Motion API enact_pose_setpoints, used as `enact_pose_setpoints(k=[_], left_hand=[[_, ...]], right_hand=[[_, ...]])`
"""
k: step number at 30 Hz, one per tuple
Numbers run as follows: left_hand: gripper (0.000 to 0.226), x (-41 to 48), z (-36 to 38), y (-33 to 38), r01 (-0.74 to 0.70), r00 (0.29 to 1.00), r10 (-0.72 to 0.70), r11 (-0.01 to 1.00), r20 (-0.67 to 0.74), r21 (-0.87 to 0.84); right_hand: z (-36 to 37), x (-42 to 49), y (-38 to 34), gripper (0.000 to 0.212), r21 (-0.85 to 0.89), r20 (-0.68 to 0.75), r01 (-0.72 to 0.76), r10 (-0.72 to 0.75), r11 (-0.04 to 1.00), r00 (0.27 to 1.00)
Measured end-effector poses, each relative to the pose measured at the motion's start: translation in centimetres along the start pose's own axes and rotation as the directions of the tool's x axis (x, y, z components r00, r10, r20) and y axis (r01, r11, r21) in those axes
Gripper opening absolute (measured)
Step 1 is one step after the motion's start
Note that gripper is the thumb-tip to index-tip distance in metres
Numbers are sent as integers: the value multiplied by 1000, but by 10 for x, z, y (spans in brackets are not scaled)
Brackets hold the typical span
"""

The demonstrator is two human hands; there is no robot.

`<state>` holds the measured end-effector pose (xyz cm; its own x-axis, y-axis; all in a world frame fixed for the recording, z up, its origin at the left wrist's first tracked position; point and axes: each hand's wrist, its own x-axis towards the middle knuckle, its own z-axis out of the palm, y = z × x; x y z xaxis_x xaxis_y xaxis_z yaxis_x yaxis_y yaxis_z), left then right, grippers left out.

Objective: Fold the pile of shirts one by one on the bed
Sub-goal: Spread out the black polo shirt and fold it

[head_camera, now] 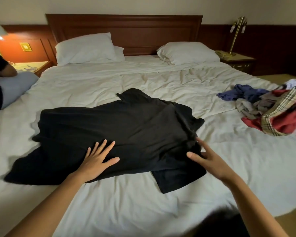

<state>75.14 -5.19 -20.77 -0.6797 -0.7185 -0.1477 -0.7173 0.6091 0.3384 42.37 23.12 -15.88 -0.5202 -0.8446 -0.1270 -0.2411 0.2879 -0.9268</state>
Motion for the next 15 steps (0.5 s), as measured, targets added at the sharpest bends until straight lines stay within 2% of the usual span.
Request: enact_pose_setpoints(k=[3, 5, 6, 7, 9, 12, 13, 14, 15], left_hand=[[76, -3, 0, 0, -2, 1000, 2, 1000, -8, 13], [71, -4, 1, 3, 7, 1000, -6, 1000, -27, 22], [70, -5, 2, 3, 10, 999, -9, 1000, -36, 26], [68, -5, 2, 3, 12, 999, -11, 1000, -39, 26], [67, -7, 3, 2, 17, 999, -16, 1000, -35, 25], [66, -9, 4, 1, 24, 999, -23, 999, -26, 38], [66, -9, 3, 1, 27, 999, -26, 999, -25, 41], [66, -11, 3, 1, 28, 999, -27, 999, -23, 45], [66, -12, 3, 1, 27, 999, -26, 998, -19, 48]], right_hand=[[26, -8, 7, 63, -188, 5, 205, -208, 961, 978], [33, -9, 1, 44, -178, -111, 304, -326, 936, 939], [31, -12, -3, 39, -111, -174, 317, -332, 942, 927], [27, -15, -8, 36, -24, -208, 311, -309, 950, 928], [13, -26, -14, 35, 22, -131, 222, -217, 975, 967], [-8, -48, -13, 31, -260, 72, -64, 85, 963, 994], [-12, -53, -12, 31, -359, 69, -147, 184, 922, 981], [-13, -55, -13, 33, -460, 12, -188, 218, 868, 976], [-11, -55, -13, 37, -566, -89, -198, 179, 801, 980]])
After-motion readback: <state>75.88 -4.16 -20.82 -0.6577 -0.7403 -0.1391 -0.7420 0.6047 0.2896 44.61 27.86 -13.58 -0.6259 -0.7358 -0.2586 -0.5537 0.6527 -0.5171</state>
